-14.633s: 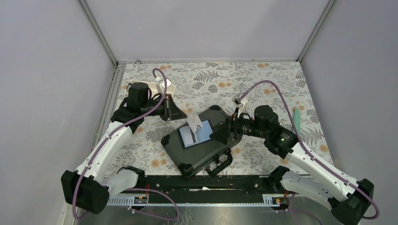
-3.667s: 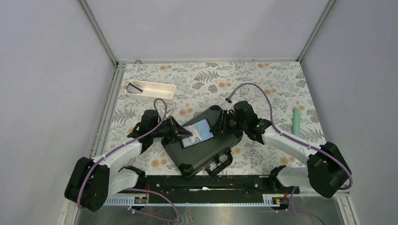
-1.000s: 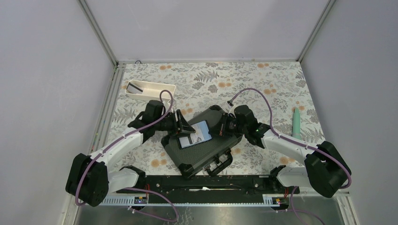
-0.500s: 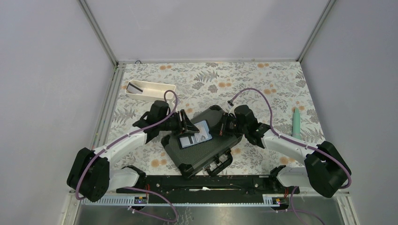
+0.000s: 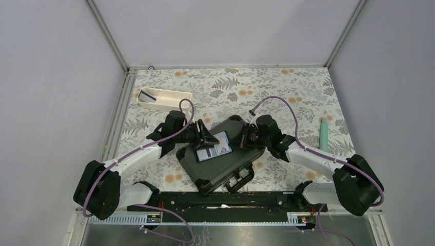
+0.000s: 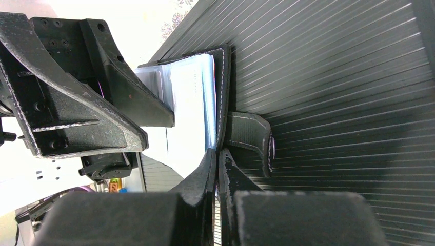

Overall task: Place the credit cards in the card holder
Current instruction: Insert the credit card into the card holder.

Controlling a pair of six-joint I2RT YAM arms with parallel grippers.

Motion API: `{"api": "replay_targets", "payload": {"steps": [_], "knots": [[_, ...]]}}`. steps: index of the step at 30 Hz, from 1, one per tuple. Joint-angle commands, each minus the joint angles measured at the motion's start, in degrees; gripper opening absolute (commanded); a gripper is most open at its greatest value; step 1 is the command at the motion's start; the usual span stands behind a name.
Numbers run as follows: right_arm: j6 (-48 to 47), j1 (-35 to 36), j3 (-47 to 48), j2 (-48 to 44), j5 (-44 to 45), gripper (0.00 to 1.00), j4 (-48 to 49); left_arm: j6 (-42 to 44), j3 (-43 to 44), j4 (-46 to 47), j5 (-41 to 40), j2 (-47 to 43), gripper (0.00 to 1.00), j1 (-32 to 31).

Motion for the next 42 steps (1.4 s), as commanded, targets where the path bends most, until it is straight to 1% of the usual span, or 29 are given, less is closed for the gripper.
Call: {"api": "replay_targets", "payload": {"steps": [1, 4, 6, 9, 11, 14, 17, 23, 27, 29, 34, 36, 42], "knots": [[-1.24, -0.02, 1.74, 0.21, 2.65, 0.00, -1.04, -0.50, -0.75, 4.25, -2.59, 1.17, 0.46, -0.96], [-2.15, 0.06, 2.55, -1.04, 4.67, 0.00, -3.84, 0.95, 0.89, 2.80, -3.01, -0.01, 0.47, -0.83], [-3.18, -0.02, 3.50, -2.30, 6.55, 0.01, -6.68, 2.95, 2.72, -1.60, -4.21, -1.22, 0.50, -0.60], [-5.09, -0.07, 4.87, -4.49, 9.74, 0.20, -10.14, 5.82, 5.31, -6.33, -4.35, -2.87, 0.57, 0.97], [-6.06, -0.07, 5.66, -5.83, 11.57, 0.29, -13.74, 7.34, 6.35, -9.09, -4.44, -4.19, 0.64, 2.69], [-7.64, 0.02, 6.44, -7.89, 12.40, 0.39, -15.34, 11.00, 7.87, -14.72, -5.89, -6.92, 0.68, 5.49], [-10.13, -0.02, 6.94, -8.71, 10.58, 0.45, -15.48, 13.57, 8.76, -19.31, -7.72, -9.74, 0.72, 7.02], [-12.66, 0.18, 7.83, -7.69, 4.59, 0.39, -12.83, 15.93, 7.85, -25.03, -11.99, -12.21, 0.72, 7.63], [-13.71, 1.30, 8.72, -6.74, 2.85, 0.37, -11.55, 16.39, 6.15, -26.43, -14.74, -13.40, 0.67, 7.65], [-14.30, 1.97, 9.35, -5.51, 2.70, 0.36, -11.64, 16.39, 5.45, -26.33, -14.74, -13.32, 0.66, 7.66], [-14.31, 3.02, 9.69, -2.93, 2.56, 0.34, -11.18, 15.86, 4.71, -25.27, -13.65, -13.00, 0.57, 7.63], [-14.32, 3.15, 9.86, -2.13, 2.49, 0.33, -9.17, 15.78, 4.63, -25.21, -13.60, -13.04, 0.55, 7.66], [-14.92, 3.46, 10.68, 0.44, 2.54, 0.32, -9.13, 15.70, 4.28, -25.06, -13.00, -12.84, 0.49, 7.62]]}}
